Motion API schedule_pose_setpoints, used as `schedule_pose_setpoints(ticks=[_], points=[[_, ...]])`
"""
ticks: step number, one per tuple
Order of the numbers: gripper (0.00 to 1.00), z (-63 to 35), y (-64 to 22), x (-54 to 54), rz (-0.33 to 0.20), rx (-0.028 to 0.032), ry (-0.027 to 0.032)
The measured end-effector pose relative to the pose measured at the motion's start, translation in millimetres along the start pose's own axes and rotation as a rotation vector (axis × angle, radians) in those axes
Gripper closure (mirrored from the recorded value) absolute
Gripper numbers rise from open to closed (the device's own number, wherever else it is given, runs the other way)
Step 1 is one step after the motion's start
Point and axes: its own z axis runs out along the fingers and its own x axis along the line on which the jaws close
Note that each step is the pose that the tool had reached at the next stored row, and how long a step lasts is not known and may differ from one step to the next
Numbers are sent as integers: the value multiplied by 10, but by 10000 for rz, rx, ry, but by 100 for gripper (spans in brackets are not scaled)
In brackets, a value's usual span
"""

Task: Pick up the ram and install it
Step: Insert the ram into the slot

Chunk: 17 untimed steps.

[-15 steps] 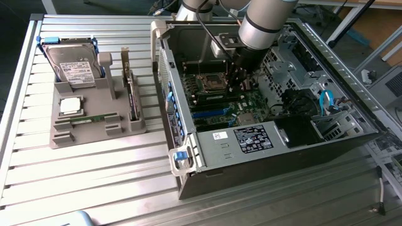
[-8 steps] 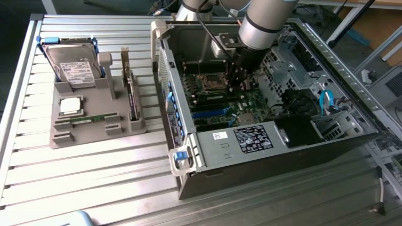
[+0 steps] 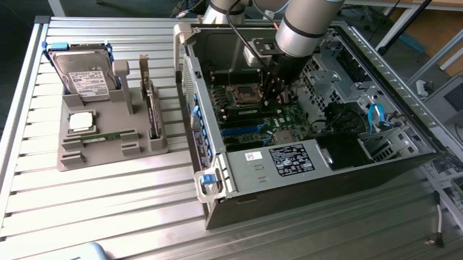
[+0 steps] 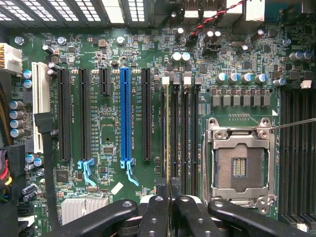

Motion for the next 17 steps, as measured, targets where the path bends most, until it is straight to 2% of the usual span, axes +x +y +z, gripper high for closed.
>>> schedule_pose_setpoints(ticks=[17], points=[[88,4,-2,0,93,2,-2]])
